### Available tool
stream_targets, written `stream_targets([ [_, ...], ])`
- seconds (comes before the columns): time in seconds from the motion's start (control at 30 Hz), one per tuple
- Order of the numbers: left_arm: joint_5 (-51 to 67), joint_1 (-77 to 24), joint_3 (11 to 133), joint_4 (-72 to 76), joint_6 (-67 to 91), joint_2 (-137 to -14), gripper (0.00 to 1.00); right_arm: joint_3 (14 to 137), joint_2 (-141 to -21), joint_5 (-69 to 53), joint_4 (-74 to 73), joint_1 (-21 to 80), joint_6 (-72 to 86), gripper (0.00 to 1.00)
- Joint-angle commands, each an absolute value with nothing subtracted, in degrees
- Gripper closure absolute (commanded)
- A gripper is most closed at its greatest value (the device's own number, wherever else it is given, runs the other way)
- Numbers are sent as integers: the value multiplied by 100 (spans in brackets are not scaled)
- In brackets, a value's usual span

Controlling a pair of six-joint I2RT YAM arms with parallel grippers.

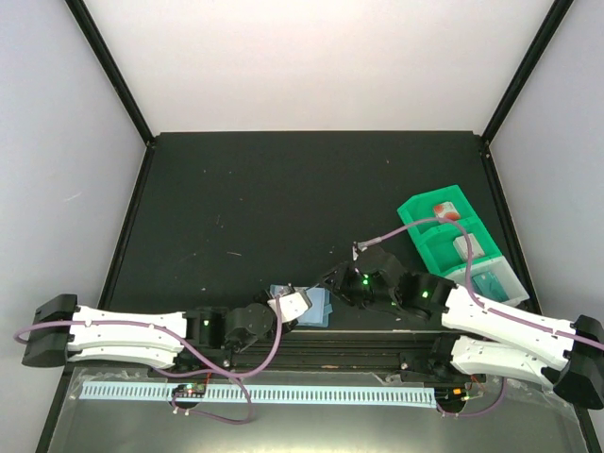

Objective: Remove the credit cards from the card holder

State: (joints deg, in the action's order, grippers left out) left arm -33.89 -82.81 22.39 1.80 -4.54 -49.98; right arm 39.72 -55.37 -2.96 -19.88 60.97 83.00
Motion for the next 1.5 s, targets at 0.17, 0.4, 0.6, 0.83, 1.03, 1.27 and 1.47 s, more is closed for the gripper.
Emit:
stream_targets([
  [0.17, -3858, -8318, 2301, 552, 67, -4615, 90, 3577, -5328, -249, -1396, 6064, 7871, 99],
  [0.4, -3368, -7882, 2175, -149, 1871, -3417, 54, 3025, -4539, 55, -934, 6062, 7297, 99],
  [0.6, -1788, -6855, 1803, -85, 3208, -2300, 43, 2545, -3656, 211, -482, 6062, 6889, 99],
  [0.83, -709, -6383, 1905, 29, 3568, -2351, 35, 2461, -2803, 1134, -907, 6064, 6479, 99],
  [1.03, 505, -5840, 2223, 9, 3583, -3451, 27, 3144, -2662, 2823, -2275, 6056, 5932, 99],
  [1.27, 1989, -5098, 2595, 147, 3390, -4630, 1, 3770, -3243, 3409, -3092, 5537, 5332, 99],
  [1.47, 2128, -4644, 2976, -587, 3093, -4793, 1, 4005, -3692, 2638, -3521, 4102, 5360, 99],
])
